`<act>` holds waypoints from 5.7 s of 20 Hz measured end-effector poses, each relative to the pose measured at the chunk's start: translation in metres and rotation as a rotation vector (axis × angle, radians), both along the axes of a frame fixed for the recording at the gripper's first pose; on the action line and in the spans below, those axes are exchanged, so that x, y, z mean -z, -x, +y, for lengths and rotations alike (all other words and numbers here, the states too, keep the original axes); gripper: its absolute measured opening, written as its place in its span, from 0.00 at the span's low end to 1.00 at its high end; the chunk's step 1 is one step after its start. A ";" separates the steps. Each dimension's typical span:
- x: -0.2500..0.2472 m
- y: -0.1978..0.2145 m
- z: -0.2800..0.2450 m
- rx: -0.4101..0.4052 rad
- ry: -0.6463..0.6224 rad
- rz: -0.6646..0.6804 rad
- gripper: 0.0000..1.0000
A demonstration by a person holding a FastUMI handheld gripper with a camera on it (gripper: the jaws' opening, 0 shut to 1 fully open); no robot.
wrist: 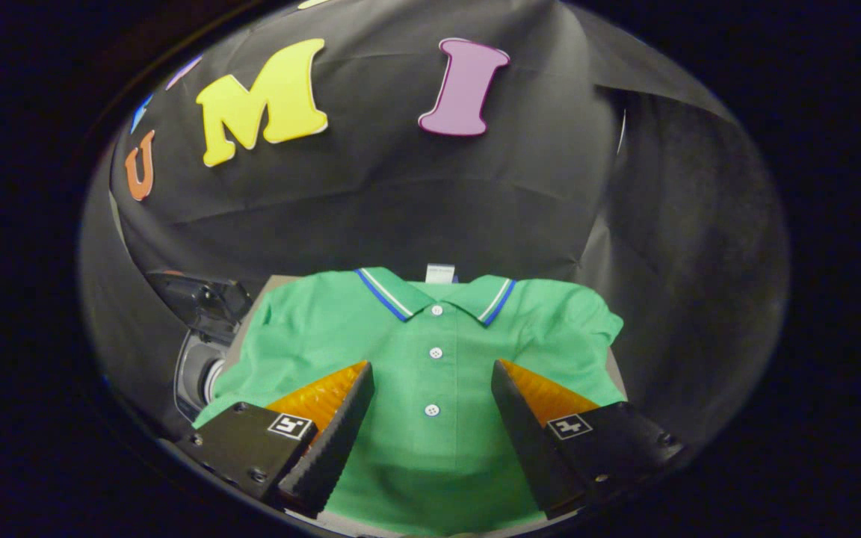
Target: Put the clothes into the washing machine and then close the washing machine lid.
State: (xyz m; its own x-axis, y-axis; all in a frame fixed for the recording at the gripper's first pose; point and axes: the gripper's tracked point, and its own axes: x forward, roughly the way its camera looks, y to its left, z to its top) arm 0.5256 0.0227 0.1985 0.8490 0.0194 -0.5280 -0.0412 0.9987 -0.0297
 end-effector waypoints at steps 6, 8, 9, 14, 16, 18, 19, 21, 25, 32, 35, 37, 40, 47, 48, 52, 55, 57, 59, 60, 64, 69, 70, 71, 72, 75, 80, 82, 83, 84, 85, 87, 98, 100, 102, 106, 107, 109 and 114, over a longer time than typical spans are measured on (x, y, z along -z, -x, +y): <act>0.006 -0.001 0.005 -0.047 -0.028 0.025 0.97; 0.006 0.000 0.005 -0.057 -0.024 0.026 0.96; 0.006 0.000 0.005 -0.067 -0.021 0.030 0.95; 0.007 -0.004 0.007 -0.021 -0.065 0.007 0.48; 0.011 -0.002 0.008 -0.029 -0.075 0.009 0.27; 0.003 0.000 0.008 -0.011 -0.085 0.004 0.12; 0.006 0.002 0.008 -0.005 -0.085 0.002 0.08; 0.007 0.007 0.013 -0.017 -0.098 -0.002 0.06; -0.003 0.021 0.027 -0.029 -0.152 -0.056 0.05; -0.073 0.092 0.082 -0.126 -0.215 -0.229 0.05; -0.111 0.121 0.113 -0.177 -0.250 -0.307 0.05; -0.139 0.144 0.136 -0.213 -0.257 -0.365 0.05; -0.173 0.168 0.176 -0.273 -0.276 -0.426 0.05; -0.212 0.202 0.273 -0.387 -0.311 -0.489 0.05; -0.211 0.203 0.287 -0.402 -0.307 -0.486 0.05; -0.193 0.194 0.340 -0.453 -0.263 -0.463 0.05; -0.165 0.177 0.380 -0.486 -0.250 -0.413 0.05; -0.144 0.166 0.398 -0.500 -0.250 -0.376 0.05; -0.119 0.152 0.416 -0.503 -0.242 -0.335 0.05; -0.106 0.144 0.423 -0.506 -0.237 -0.310 0.05; -0.048 0.116 0.444 -0.496 -0.222 -0.207 0.05; 0.020 0.077 0.456 -0.462 -0.200 -0.092 0.05; 0.033 0.071 0.458 -0.456 -0.196 -0.072 0.05; 0.045 0.065 0.458 -0.449 -0.190 -0.051 0.05; 0.056 0.058 0.459 -0.441 -0.185 -0.031 0.05; 0.091 0.045 0.458 -0.424 -0.171 0.027 0.05; 0.153 0.028 0.451 -0.381 -0.153 0.145 0.05; 0.175 0.026 0.448 -0.346 -0.150 0.200 0.05; 0.185 0.023 0.447 -0.324 -0.152 0.232 0.05; 0.194 0.020 0.448 -0.302 -0.156 0.267 0.05; 0.202 0.018 0.447 -0.285 -0.160 0.296 0.05; 0.214 0.017 0.446 -0.260 -0.167 0.336 0.05; 0.226 0.015 0.441 -0.199 -0.138 0.368 0.09; 0.225 0.015 0.439 -0.197 -0.136 0.366 0.11; 0.228 0.016 0.436 -0.193 -0.120 0.362 0.18; 0.223 0.018 0.435 -0.200 -0.121 0.320 0.66; 0.224 0.019 0.434 -0.196 -0.119 0.317 0.78; 0.223 0.019 0.431 -0.188 -0.115 0.311 0.89; 0.217 0.020 0.423 -0.178 -0.095 0.290 0.89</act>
State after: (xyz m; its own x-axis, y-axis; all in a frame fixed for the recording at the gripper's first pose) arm 0.5054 0.4456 -0.0181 0.6431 0.2140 -0.7352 -0.2078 0.9729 0.1014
